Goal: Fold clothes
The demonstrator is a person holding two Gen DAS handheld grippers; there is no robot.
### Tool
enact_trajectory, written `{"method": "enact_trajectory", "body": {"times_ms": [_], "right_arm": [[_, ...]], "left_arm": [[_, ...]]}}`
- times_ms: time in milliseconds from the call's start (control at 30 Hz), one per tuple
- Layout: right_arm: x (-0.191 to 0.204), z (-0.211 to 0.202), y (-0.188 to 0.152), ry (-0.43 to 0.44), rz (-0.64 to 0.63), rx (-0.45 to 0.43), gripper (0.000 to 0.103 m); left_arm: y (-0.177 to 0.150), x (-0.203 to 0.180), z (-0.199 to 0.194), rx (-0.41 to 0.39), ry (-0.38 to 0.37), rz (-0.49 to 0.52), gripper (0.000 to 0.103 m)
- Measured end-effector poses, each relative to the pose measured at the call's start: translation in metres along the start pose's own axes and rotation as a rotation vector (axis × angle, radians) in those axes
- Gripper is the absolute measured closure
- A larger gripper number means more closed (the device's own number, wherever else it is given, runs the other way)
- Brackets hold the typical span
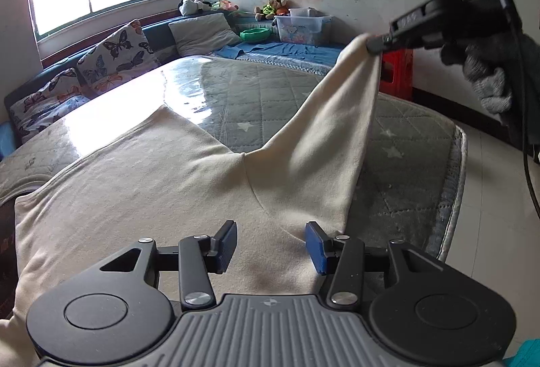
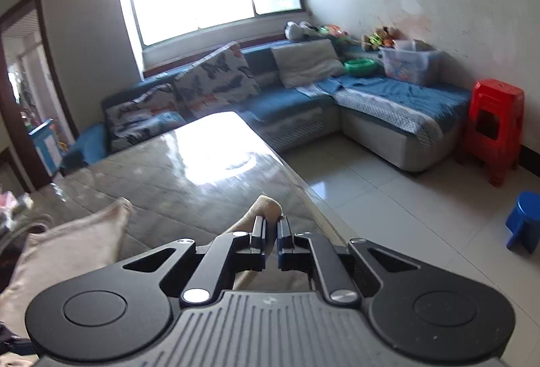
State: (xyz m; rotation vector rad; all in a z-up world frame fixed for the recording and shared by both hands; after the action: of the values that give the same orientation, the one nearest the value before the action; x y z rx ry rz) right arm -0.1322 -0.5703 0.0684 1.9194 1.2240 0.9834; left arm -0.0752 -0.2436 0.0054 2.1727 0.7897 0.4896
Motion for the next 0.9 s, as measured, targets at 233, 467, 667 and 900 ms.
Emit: {"method": "enact_trajectory", "body": {"times_ms": [233, 467, 667, 900], "right_arm": [[0.074, -0.043, 0.028, 0.172, -0.15, -0.055, 0.098], [0.174, -0.057, 0.013, 0.396, -0.321, -0.016, 0.098], [0.247, -0.037, -0.035, 0.537, -0.415, 0.124, 0.098], [0.275, -0.017, -0.099, 0.623, -0.484, 0.317, 0.09]], "left_arm": [[-0.013, 0.044, -0.043, -0.047, 0.103, -0.096, 0.054], [-0.036, 0.08, -0.078, -0.06, 0.208, -0.179, 0.052], [-0.057, 0.094, -0.093, -0.044, 0.251, -0.227, 0.052], [-0.08, 0.11, -0.11, -0.026, 0.302, -0.283, 0.052]]}}
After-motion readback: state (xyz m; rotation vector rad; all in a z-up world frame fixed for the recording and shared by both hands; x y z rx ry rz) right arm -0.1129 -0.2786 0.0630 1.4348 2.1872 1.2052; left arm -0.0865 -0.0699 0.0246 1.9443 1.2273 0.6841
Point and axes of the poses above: each gripper's, at about its wrist camera, not at the fingertips, and z roughly the way its jaws point, x to its left, y to its top, the point moved 3 cm from there along z, roughly the way its jaws point, and after that the axes turned 3 degrees about z, right-handed, at the moved point
